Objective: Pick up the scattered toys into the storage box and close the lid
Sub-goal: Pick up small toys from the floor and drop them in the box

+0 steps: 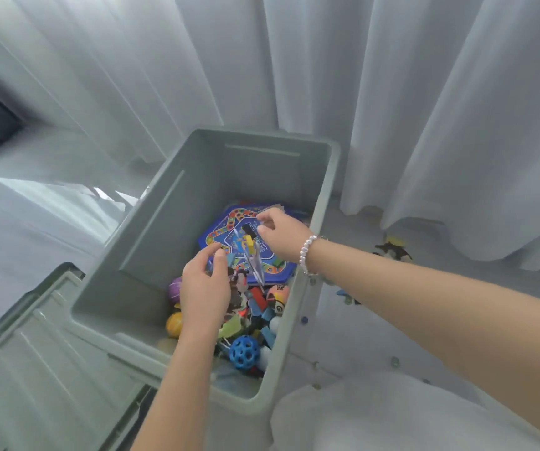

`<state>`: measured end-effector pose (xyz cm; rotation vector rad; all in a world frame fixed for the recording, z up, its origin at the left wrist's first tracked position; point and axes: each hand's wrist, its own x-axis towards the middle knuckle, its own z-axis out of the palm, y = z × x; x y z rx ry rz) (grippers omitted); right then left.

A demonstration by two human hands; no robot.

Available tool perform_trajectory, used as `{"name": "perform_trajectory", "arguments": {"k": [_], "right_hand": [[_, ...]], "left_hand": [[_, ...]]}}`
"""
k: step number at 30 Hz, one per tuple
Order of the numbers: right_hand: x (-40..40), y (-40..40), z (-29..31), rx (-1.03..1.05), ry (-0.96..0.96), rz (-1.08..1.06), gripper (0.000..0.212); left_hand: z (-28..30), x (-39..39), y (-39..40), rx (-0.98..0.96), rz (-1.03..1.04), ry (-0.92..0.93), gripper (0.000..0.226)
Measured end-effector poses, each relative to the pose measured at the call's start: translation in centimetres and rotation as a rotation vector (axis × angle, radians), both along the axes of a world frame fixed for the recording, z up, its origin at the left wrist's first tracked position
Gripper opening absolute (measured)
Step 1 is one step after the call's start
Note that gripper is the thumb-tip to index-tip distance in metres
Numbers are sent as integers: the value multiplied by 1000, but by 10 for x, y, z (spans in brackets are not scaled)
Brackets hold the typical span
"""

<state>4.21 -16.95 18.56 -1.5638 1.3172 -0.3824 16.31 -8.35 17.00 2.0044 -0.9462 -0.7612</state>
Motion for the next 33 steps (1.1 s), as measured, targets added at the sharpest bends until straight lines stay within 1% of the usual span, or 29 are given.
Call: {"name": "perform_trajectory", "arguments": {"k": [2,5,7,9,12,15,18,21,24,27,30,33], "right_hand": [[-6,3,-6,-11,21,25,35],[-22,8,-9,-33,-62,-12,28],[-34,11,-10,-103,-115,-35,24],[-49,17,-11,-199,-127,-75,20],[-77,30,-19,-311,-107,-146,16],[-110,46,-39,-340,0,-143,17],[-140,67,-77,-284,167,-98,21],[-157,86,-120,-193,305,-20,29],[-168,101,-155,-86,367,-48,34],[-178,118,-190,-35,421,-78,37],[-186,125,-216,12,504,-165,41],[-194,126,-232,28,615,-221,44]], "left_hand": [[2,-1,2,-15,-9,-6,30],[5,-12,4,-70,9,57,25],[6,-26,2,-115,12,102,15],[5,-42,1,-165,-11,125,11],[2,-72,2,-237,-78,117,13],[-11,-106,7,-259,-176,156,15],[-42,-138,15,-174,-255,166,15],[-92,-159,26,-38,-229,215,13],[-142,-169,39,78,-138,163,16],[-179,-173,56,200,-16,89,27],[-214,-171,71,254,71,2,37],[-237,-168,79,287,171,-1,41]]}}
